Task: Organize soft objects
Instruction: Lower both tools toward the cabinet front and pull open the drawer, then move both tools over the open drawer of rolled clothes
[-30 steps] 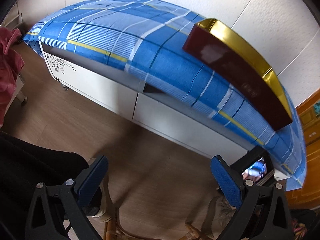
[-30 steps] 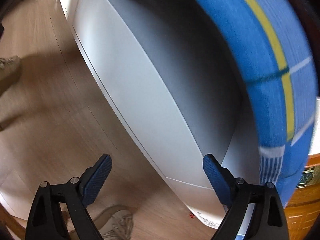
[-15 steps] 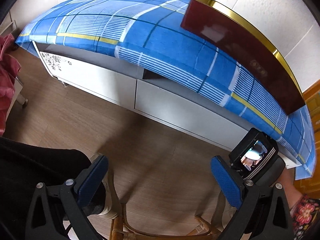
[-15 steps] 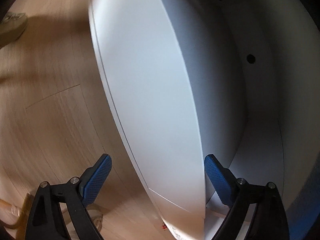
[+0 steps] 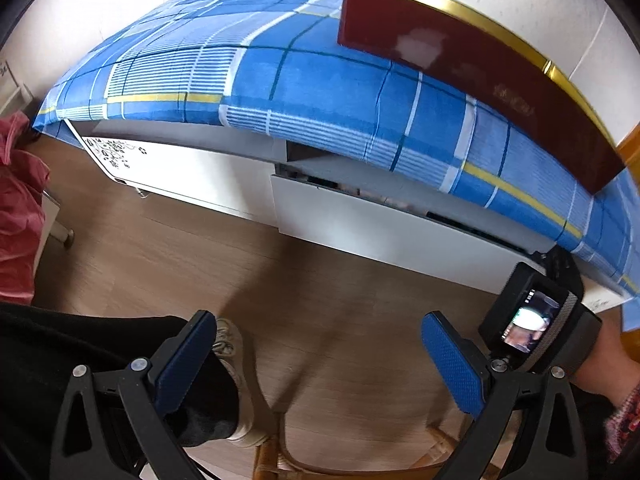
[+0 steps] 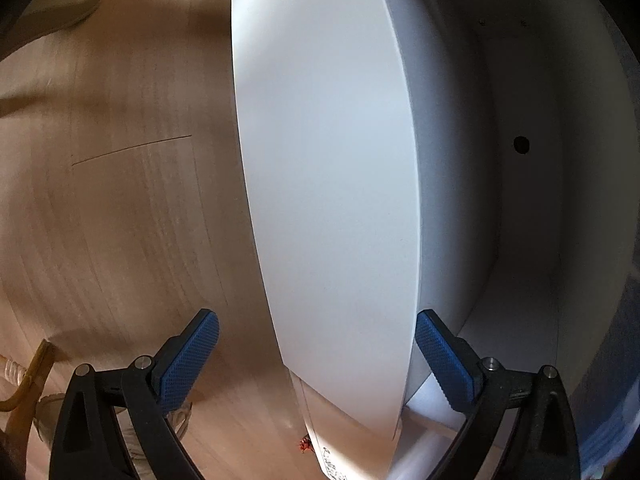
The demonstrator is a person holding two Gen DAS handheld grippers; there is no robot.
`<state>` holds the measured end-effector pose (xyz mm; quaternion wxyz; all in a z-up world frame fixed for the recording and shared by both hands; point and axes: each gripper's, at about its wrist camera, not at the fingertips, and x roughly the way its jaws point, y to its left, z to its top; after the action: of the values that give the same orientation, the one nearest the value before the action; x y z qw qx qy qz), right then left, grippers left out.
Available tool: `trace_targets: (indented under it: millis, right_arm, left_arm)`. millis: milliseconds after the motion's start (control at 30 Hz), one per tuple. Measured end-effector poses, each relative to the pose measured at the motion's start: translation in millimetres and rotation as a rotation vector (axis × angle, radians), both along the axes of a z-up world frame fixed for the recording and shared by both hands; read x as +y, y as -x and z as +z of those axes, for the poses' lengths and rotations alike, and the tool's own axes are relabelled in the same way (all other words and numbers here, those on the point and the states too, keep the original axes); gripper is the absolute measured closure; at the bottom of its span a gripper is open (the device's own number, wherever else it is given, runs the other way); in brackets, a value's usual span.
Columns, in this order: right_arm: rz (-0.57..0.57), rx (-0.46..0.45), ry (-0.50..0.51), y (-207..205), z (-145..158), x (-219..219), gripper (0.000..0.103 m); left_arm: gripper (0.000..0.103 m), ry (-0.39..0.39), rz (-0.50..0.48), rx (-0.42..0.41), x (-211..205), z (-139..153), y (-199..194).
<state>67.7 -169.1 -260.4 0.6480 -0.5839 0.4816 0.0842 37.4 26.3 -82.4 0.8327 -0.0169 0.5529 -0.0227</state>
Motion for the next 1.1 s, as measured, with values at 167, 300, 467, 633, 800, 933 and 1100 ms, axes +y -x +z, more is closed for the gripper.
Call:
trace_targets:
  millis: [167,300,467,633,800,933,1100]
  right_arm:
    - [-0.006,0.013,-0.002,12,-13,7,0.002]
    - [0.001,0.041,0.006,22,-12,12,0.002]
    - [0.026,0.098,0.012,40,-10,21,0.0]
    - [0.017,0.146,-0.026,63,-4,31,0.0]
    - [0.012,0.181,-0.042,83,2,40,0.0]
    - [0.057,0.399,-0.213,116,8,64,0.047]
    - [0.013,0.212,-0.266,86,45,61,0.042]
  left_arm:
    - [0.0,-0.044,-0.02,0.049,-8,-15,-5]
    - [0.0,-0.068,-0.025,0.078,-12,-25,-19]
    - [0.0,-0.157,-0.149,0.094,-38,-43,-35]
    - [0.0,-0.212,-0.333,0.124,-68,-69,-47]
    - [0.0,-0.207,-0.448,0.23,-85,-104,-49]
    - [0.0,-0.288,-0.519,0.237,-95,-112,-40]
    - [0.0,-0.362,-0.6,0.228,-106,-114,-32]
